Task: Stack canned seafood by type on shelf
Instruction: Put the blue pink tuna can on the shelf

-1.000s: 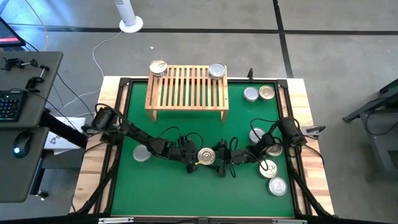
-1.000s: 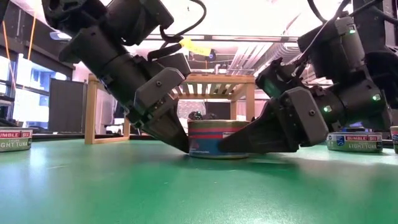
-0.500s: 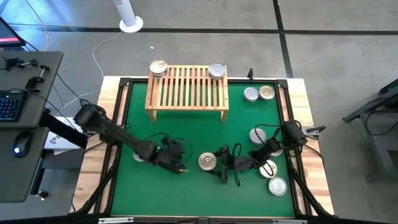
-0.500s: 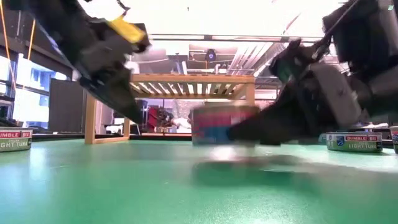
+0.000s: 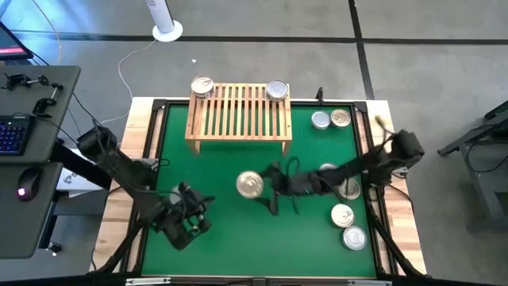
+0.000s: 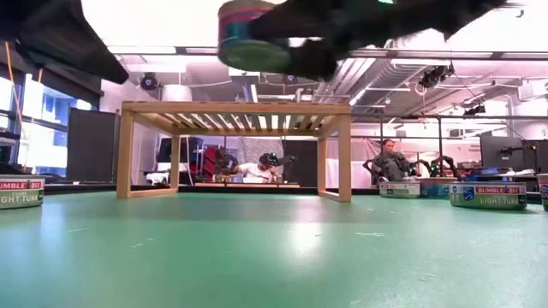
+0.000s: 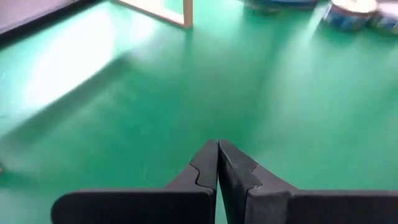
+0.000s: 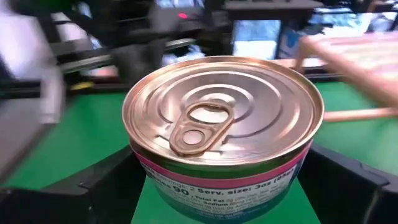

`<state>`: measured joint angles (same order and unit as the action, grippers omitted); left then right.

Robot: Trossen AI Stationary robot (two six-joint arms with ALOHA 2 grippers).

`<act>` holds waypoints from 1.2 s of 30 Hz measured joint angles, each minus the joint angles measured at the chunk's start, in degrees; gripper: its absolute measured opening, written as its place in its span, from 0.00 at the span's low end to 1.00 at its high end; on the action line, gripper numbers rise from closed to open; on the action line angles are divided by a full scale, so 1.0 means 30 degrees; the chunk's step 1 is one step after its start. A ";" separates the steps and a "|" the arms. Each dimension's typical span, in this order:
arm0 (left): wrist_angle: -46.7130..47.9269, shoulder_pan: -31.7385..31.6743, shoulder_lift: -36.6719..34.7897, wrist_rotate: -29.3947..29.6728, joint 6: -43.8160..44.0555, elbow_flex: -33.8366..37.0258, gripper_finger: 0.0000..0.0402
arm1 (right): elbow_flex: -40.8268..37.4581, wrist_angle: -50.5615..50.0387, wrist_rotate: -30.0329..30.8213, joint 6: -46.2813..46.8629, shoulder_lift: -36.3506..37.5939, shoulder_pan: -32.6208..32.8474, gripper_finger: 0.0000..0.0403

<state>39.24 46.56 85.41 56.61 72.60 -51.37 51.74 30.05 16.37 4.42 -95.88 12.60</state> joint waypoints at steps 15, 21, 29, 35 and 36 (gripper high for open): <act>0.0650 0.1665 -0.0022 0.2183 0.1261 0.0007 0.00 | 1.4546 -1.0865 -0.5706 -0.1431 -0.5221 -1.1065 0.91; 0.0715 0.1665 -0.0015 0.2563 0.1251 0.0007 0.00 | 1.9146 -1.3477 -0.6198 -0.0976 -0.8813 -1.2630 0.91; 0.0689 0.1665 -0.0015 0.2679 0.1077 0.0012 0.00 | 2.2596 -1.5446 -0.6399 -0.1092 -1.1643 -1.3085 0.91; 0.0608 0.1657 -0.0015 0.2677 0.1077 0.0015 0.00 | 2.3128 -1.6258 -0.7067 -0.1194 -1.2174 -1.3085 0.96; 0.0606 0.1657 -0.0015 0.2677 0.1077 0.0015 0.00 | 2.3135 -1.6388 -0.7057 -0.1118 -1.2174 -1.3085 0.97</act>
<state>41.06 51.53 85.36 64.64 75.83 -51.33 121.14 -19.11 -4.80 1.07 -132.40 -26.65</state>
